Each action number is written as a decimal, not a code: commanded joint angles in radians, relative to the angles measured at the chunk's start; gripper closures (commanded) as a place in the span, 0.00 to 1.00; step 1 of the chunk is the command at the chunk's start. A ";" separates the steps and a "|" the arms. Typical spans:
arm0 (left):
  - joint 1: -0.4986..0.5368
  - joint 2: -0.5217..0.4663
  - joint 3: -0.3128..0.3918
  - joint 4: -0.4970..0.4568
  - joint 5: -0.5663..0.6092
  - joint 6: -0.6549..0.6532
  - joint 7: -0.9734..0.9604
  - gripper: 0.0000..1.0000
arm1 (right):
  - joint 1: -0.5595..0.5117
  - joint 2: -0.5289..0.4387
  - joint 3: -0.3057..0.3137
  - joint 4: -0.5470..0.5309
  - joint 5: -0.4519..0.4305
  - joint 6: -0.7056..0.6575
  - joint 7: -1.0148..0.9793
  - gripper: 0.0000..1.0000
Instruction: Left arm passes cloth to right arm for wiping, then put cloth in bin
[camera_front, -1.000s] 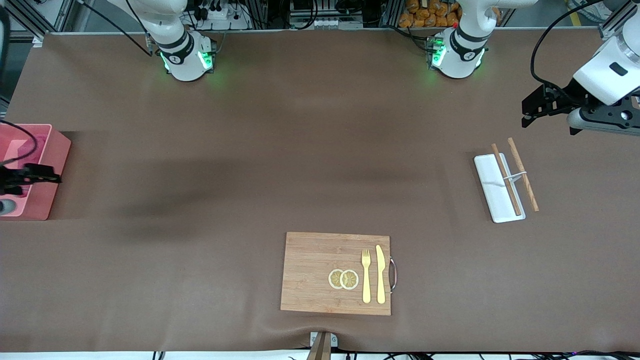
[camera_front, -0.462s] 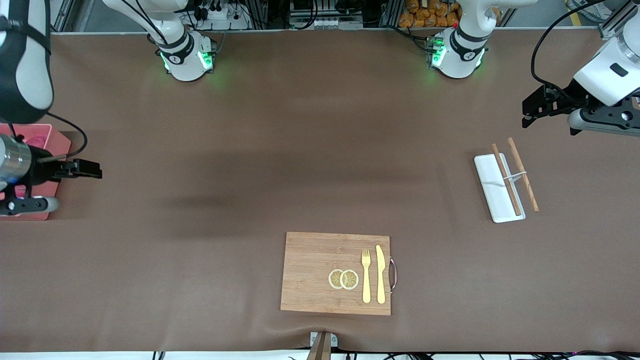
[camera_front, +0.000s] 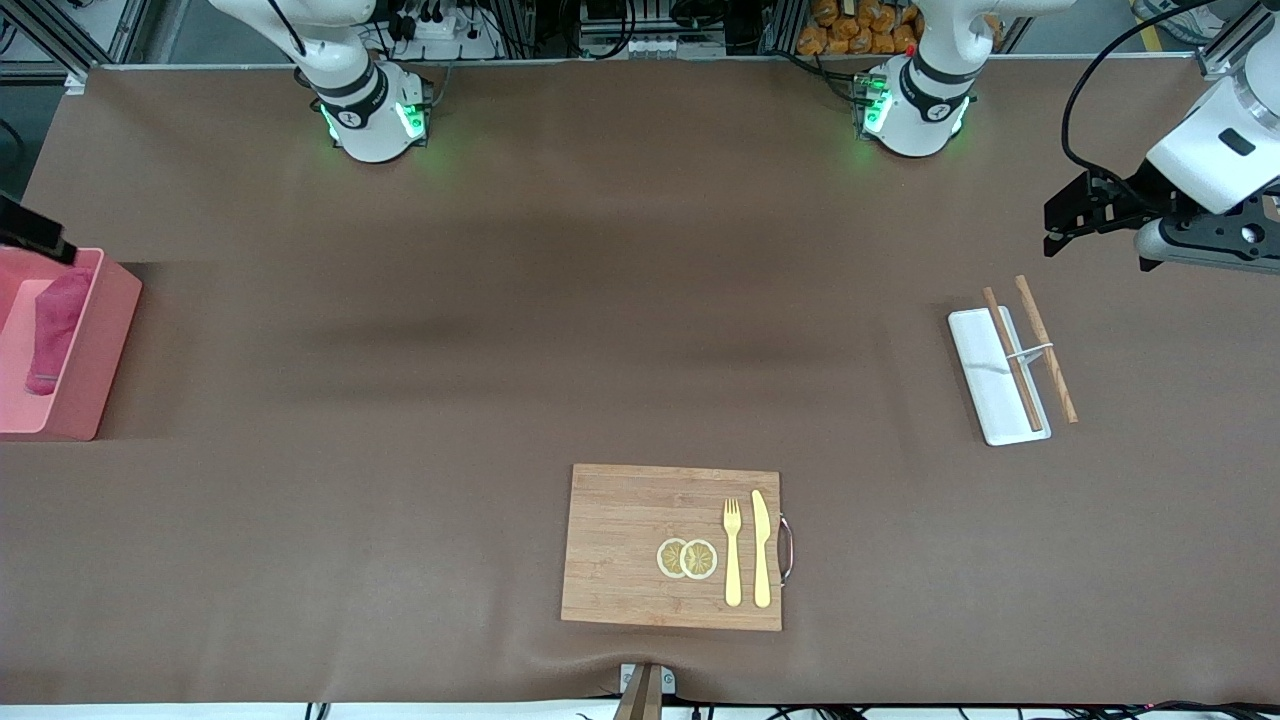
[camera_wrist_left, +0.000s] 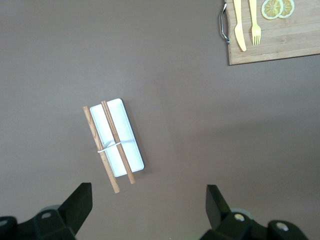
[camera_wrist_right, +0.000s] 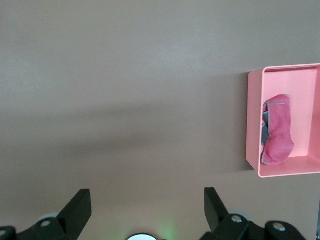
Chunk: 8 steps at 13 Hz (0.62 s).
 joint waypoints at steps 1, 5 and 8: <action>0.003 -0.008 -0.003 -0.006 0.005 -0.002 -0.015 0.00 | -0.069 -0.060 0.079 -0.057 0.015 0.007 0.003 0.00; 0.001 -0.009 -0.003 -0.004 0.005 -0.004 -0.016 0.00 | 0.002 -0.088 0.051 -0.057 0.015 -0.004 0.033 0.00; 0.001 -0.008 -0.003 -0.004 0.005 -0.004 -0.016 0.00 | 0.055 -0.080 -0.015 -0.059 0.018 0.029 0.037 0.00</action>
